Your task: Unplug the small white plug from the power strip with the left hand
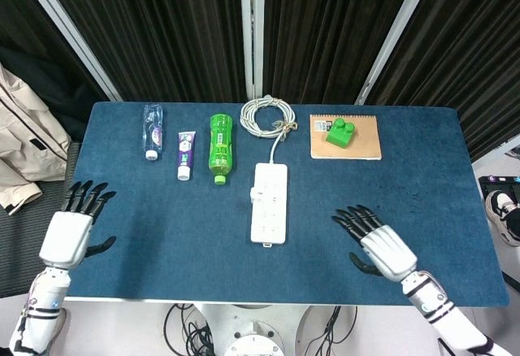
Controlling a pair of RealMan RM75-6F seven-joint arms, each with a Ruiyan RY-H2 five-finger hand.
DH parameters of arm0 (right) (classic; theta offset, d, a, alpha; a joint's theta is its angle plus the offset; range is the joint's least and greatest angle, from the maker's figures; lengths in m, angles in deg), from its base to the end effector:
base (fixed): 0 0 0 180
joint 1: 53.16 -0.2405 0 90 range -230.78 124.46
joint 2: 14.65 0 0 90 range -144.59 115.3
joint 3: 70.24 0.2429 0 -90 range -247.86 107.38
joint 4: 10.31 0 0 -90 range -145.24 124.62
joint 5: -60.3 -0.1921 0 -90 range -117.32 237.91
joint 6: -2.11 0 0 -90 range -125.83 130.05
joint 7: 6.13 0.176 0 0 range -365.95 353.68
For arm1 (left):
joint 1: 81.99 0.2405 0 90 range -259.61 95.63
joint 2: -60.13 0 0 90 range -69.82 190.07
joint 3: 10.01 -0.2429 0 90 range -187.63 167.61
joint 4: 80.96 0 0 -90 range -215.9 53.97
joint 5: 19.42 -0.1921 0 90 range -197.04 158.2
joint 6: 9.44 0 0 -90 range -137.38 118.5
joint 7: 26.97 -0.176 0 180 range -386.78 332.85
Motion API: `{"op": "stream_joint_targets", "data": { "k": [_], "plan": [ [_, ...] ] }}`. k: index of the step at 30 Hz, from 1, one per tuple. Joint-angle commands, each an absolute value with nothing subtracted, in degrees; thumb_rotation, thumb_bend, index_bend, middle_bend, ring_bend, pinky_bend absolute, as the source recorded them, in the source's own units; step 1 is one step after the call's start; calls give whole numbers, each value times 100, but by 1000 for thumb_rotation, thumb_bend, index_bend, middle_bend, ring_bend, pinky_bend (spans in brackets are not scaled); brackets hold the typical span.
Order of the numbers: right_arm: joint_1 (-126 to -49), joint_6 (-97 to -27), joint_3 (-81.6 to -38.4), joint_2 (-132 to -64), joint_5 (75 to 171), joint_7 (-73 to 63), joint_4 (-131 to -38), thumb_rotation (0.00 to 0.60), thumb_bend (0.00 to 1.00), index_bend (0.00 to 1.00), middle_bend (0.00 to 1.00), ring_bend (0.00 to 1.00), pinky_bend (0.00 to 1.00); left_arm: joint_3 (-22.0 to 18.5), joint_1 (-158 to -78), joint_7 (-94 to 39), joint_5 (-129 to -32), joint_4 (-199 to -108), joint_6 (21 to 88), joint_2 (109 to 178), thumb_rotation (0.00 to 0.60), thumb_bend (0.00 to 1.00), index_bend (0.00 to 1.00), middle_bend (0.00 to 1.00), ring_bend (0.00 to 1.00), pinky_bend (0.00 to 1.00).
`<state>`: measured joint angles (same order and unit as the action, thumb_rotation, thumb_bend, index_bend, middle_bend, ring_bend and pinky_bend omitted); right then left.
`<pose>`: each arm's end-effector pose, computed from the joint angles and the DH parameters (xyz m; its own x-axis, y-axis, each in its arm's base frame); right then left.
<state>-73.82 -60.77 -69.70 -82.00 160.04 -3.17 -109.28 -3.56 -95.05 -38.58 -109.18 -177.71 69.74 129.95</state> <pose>-0.1900 -0.2393 0.0645 0.3804 -0.3365 0.8614 -0.8561 -0.4806 0.1903 -0.2222 0.2537 0.1250 0.4291 -0.0240 0.9029 0.8769 -0.2284 -0.4229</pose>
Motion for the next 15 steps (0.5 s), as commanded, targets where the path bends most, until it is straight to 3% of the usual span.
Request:
{"op": "stream_joint_targets", "data": {
  "k": [1,5,11,15],
  "plan": [
    [-8343,-4834,-6696,-8752,15696,-313,-10922,600,418,0,57,0,0,-13,-10225,-3608,-10940,-17777,6215,13075,600,141,200,106,0,7],
    [-8811,-4294,-6501,-9208,15326,-264,-10767,600,436,0,70,0,0,307,-10984,-3415,-10642,-17526,5346,13264,600,142,205,111,0,24],
    [-9205,-3801,-6433,-9624,14851,-499,-10433,600,437,0,90,0,0,482,-11931,-3323,-10145,-16961,4157,13758,600,147,215,111,0,69],
    [-9304,-3730,-6460,-9825,14611,-812,-10265,600,437,9,101,0,0,543,-12396,-3146,-9987,-16457,3777,14233,600,147,223,124,5,80]
  ]
}}
